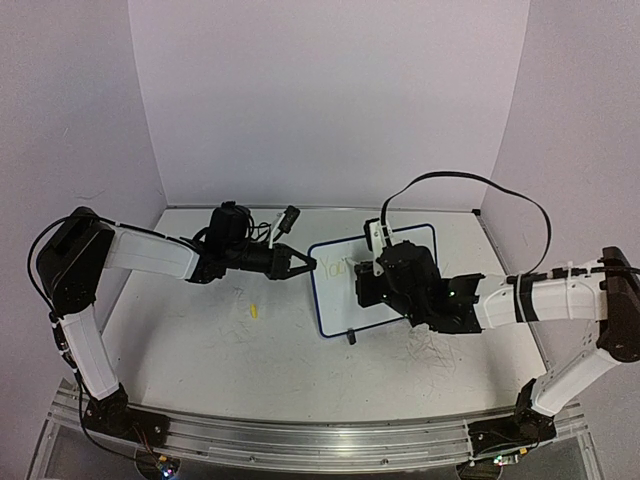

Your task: Write a sentence on the whiteboard

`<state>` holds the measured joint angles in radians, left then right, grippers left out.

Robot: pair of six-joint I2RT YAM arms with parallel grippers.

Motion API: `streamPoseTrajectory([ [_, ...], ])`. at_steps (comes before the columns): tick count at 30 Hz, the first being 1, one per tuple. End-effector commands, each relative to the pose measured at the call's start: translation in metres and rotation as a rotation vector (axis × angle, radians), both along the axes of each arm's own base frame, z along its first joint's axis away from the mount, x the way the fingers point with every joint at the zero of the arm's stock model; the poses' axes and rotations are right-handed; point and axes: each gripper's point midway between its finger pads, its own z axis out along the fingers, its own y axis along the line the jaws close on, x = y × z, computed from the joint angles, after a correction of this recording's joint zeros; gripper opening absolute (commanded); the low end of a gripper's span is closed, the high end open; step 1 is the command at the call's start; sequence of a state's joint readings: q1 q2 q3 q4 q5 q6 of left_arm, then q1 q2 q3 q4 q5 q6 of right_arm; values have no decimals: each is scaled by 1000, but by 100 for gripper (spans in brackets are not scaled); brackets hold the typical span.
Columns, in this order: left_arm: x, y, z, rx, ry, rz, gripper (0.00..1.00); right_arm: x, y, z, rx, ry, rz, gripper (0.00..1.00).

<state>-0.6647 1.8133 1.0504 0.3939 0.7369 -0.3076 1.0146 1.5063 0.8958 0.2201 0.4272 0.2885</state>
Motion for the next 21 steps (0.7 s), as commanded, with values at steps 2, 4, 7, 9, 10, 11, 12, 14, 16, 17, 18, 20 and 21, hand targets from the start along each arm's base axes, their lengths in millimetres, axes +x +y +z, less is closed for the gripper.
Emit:
streamPoseTrajectory([
  [2,-13,-5,5,0,1,-55,0,-2,-5,-12,7,27,-8,0],
  [4,-14,-5,5,0,2,-56,0,-4,-6,-17,3,39,-7,0],
  [7,-14,-5,4,1,2,-55,0,-6,-7,-25,-4,54,-2,0],
  [9,-14,-5,4,1,4,-56,0,-7,-8,-29,-11,61,-2,0],
  [10,-14,-5,4,1,4,-56,0,-7,-8,-30,-11,63,-3,0],
  [11,-14,-5,4,0,3,-56,0,-7,-9,-31,-12,65,-4,0],
  [12,-14,-5,4,1,2,-56,0,-8,-9,-31,-13,66,-4,0],
  [14,-14,-5,4,1,2,-55,0,-9,-12,-33,-17,70,-8,0],
  [16,-14,-5,4,1,2,-56,0,-10,-14,-35,-19,75,-11,0],
  [17,-14,-5,4,1,1,-56,0,-11,-16,-35,-21,77,-13,0],
  [18,-14,-5,5,0,1,-56,0,-12,-17,-37,-23,80,-14,0],
  [20,-14,-5,5,0,2,-57,0,-13,-18,-39,-27,85,-13,0],
  [21,-14,-5,5,0,1,-57,0,-13,-20,-39,-30,85,-17,0],
])
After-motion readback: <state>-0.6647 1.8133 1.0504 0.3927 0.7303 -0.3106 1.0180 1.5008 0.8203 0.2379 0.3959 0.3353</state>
